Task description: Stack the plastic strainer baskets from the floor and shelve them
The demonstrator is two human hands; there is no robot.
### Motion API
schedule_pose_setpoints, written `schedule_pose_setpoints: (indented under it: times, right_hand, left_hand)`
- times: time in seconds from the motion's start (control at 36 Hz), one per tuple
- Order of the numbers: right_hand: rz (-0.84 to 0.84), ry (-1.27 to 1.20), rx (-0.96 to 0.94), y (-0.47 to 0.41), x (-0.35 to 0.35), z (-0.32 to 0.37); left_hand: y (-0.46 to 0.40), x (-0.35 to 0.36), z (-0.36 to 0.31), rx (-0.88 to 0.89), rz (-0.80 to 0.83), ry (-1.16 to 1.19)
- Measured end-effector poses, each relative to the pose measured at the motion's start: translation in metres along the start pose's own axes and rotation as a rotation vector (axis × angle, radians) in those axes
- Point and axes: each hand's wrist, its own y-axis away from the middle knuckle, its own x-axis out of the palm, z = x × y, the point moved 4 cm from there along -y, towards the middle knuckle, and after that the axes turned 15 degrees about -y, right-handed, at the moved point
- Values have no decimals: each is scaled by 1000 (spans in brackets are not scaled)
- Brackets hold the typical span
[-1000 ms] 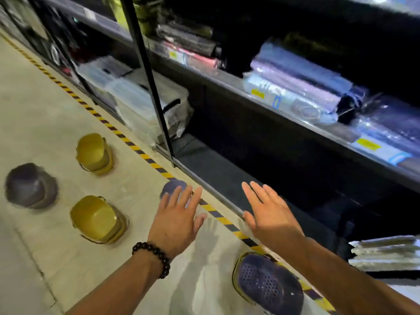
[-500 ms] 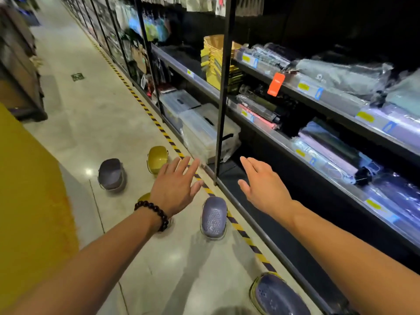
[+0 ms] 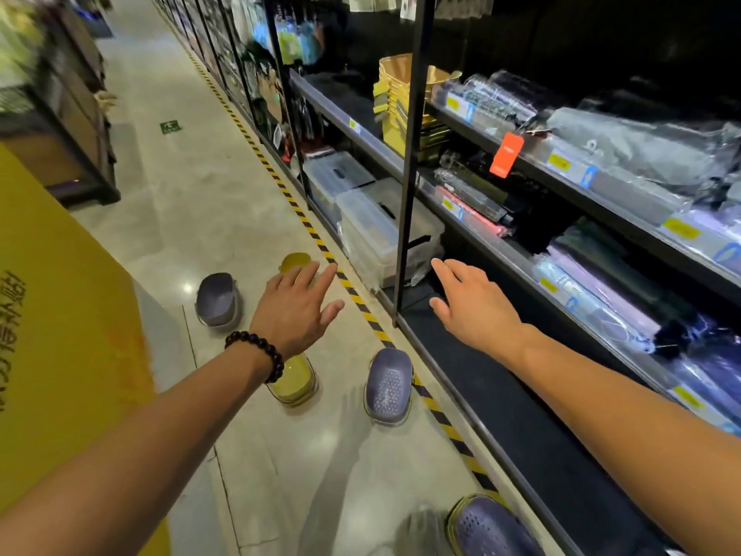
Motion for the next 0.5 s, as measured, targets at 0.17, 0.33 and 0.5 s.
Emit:
schedule_pose_setpoints:
  times: [0.17,0.33,0.5]
  right_hand:
    - [19,-18,-20,-37,-14,-41]
    - [63,-50,-11,-69,-10,-72]
    - [103,-49,-7,-98,9,-83]
  left_hand:
    - [-43,-7,-6,-42,22,13]
    - [-77,-9,-18,-54,35,26]
    - [-105,3,-22,-34,45,19]
